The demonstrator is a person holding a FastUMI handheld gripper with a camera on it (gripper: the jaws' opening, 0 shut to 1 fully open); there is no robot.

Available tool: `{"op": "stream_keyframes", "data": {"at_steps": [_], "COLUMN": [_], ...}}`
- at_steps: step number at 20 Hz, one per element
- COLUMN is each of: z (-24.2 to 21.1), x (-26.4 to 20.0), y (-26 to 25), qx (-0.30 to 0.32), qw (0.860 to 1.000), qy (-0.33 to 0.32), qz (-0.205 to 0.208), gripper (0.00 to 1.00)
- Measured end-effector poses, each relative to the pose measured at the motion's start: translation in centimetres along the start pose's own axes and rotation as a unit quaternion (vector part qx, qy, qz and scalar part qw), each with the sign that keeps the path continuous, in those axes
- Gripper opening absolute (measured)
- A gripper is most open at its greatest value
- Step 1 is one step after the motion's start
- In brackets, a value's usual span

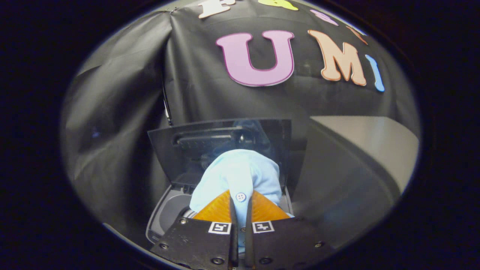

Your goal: Put the clothes into the washing machine and then close the washing machine lid.

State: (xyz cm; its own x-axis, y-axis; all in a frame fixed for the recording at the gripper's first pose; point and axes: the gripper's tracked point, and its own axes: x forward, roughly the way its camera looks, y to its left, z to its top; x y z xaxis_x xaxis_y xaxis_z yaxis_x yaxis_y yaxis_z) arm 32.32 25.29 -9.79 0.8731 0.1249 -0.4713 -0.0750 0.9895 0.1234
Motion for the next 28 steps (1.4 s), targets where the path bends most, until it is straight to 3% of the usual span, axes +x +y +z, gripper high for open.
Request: {"op": "stream_keyframes", "data": {"at_steps": [8, 14, 20, 23, 26, 28], "z": [-7.7, -12.6, -15.4, -15.8, -15.5, -15.4], "x": [5.7, 6.5, 6.7, 6.8, 6.6, 6.1], "y": [1.9, 5.9, 6.5, 6.1, 5.8, 5.5], "qx": [-0.016, -0.092, -0.079, -0.077, -0.081, -0.078], "qw": [0.997, 0.988, 0.983, 0.982, 0.983, 0.983], "qy": [0.077, 0.123, 0.163, 0.173, 0.166, 0.166], "qz": [-0.002, 0.014, 0.013, 0.006, 0.003, 0.002], "gripper": [0.07, 0.09, 0.1, 0.16, 0.39, 0.65]}}
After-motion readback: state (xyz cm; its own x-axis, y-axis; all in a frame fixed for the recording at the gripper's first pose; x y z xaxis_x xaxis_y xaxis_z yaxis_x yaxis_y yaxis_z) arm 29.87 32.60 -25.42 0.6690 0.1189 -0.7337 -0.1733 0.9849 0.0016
